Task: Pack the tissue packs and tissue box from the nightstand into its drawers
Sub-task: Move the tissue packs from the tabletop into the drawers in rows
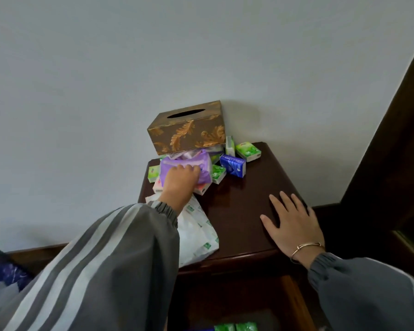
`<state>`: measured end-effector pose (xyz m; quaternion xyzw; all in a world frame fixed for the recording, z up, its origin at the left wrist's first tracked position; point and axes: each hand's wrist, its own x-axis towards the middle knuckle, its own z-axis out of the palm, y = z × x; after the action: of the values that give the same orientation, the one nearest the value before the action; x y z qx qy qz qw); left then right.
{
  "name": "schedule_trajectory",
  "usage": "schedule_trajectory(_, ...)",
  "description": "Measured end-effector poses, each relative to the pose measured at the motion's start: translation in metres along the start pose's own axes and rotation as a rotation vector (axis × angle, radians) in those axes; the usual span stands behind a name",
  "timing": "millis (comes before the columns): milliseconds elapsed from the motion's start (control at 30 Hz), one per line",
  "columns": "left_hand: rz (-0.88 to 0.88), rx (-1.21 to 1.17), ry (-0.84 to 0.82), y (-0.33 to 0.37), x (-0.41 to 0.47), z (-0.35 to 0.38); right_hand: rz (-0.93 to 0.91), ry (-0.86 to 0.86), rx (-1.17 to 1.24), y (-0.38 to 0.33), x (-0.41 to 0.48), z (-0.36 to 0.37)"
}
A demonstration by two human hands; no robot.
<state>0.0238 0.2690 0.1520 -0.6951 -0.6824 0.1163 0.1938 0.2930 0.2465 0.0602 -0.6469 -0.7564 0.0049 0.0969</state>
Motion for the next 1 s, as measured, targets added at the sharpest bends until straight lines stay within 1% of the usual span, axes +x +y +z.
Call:
schedule_trajectory(133,0.010,0.002,0.000,-0.008,-0.004,-0.009,0.003,0.018,-0.003,-0.001,-0.001,0.001)
schedule_trajectory(200,-0.009,-0.027,0.040,-0.016,-0.013,-0.020,0.003,0.019,0.003,-0.001,-0.002,0.000)
schedule_trajectory(267,-0.006,-0.070,0.127,-0.023,-0.026,-0.033,0.002,0.017,0.006,-0.001,-0.002,-0.001)
schedule_trajectory(300,0.026,-0.087,0.203,-0.026,-0.035,-0.039,0.001,0.015,0.008,-0.002,-0.003,-0.001)
schedule_trajectory(367,0.149,-0.087,0.342,-0.027,-0.058,-0.048,0.000,0.006,0.017,-0.002,-0.003,-0.002)
schedule_trajectory(433,0.290,-0.062,0.398,-0.023,-0.086,-0.051,-0.003,0.001,0.023,-0.002,-0.002,-0.003)
schedule_trajectory(500,0.436,-0.035,0.323,-0.016,-0.113,-0.042,-0.007,-0.001,0.031,-0.003,-0.002,-0.004)
schedule_trajectory(533,0.479,0.000,0.242,-0.013,-0.123,-0.037,-0.007,-0.001,0.036,-0.002,-0.002,-0.005)
schedule_trajectory(567,0.488,0.037,0.161,-0.010,-0.130,-0.032,-0.007,-0.002,0.039,-0.002,-0.003,-0.005)
schedule_trajectory(633,0.420,0.042,0.021,-0.001,-0.133,-0.029,-0.007,-0.004,0.040,-0.001,-0.003,-0.006)
schedule_trajectory(667,0.365,-0.001,-0.030,0.003,-0.131,-0.026,-0.008,-0.005,0.040,-0.001,-0.003,-0.006)
schedule_trajectory(733,0.279,-0.143,-0.182,0.005,-0.126,-0.029,-0.008,-0.005,0.043,-0.001,-0.003,-0.007)
schedule_trajectory(833,0.265,-0.440,-0.300,-0.004,-0.106,-0.047,-0.006,-0.004,0.040,-0.001,-0.004,-0.007)
schedule_trajectory(867,0.233,-0.564,-0.294,-0.008,-0.095,-0.056,-0.007,-0.004,0.036,-0.001,-0.004,-0.007)
schedule_trajectory(900,0.174,-0.666,-0.218,-0.012,-0.080,-0.065,-0.008,-0.005,0.036,-0.002,-0.004,-0.006)
schedule_trajectory(933,0.108,-0.704,-0.062,-0.016,-0.063,-0.072,-0.007,-0.008,0.039,-0.002,-0.003,-0.006)
schedule_trajectory(967,0.043,-0.671,0.115,-0.019,-0.044,-0.076,-0.007,-0.010,0.041,-0.002,-0.002,-0.006)
schedule_trajectory(1000,-0.014,-0.613,0.251,-0.022,-0.027,-0.078,-0.008,-0.009,0.041,-0.002,-0.002,-0.006)
